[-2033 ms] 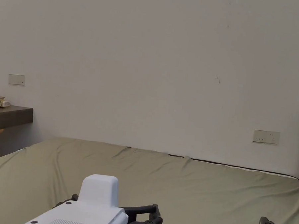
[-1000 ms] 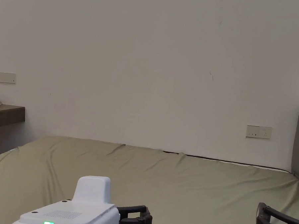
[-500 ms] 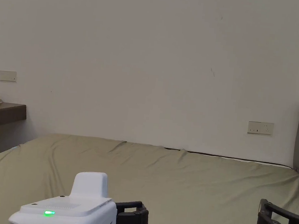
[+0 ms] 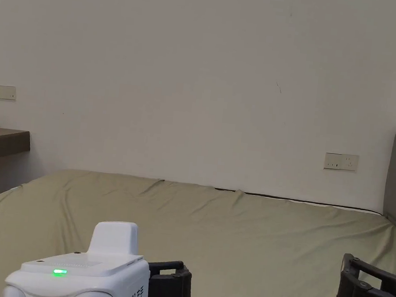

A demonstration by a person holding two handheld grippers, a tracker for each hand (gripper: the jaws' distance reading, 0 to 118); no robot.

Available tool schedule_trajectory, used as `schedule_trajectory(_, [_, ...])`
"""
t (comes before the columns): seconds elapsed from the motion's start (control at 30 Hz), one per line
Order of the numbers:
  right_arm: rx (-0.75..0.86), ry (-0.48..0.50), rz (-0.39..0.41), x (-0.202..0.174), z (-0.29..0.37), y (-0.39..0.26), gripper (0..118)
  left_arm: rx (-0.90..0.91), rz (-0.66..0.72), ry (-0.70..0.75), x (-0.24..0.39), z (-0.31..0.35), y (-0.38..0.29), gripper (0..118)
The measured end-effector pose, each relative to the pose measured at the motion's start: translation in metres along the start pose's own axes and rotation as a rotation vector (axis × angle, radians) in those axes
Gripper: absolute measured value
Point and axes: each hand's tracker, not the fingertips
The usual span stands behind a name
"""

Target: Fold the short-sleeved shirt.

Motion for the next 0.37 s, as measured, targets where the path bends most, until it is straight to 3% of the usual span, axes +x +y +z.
schedule_trajectory(0.37, [-0.029,0.036,-0.024,0.001,-0.0039,-0.001,118,-0.048,-0.001,-0.022,0.0042,0.0032,-0.0023,118])
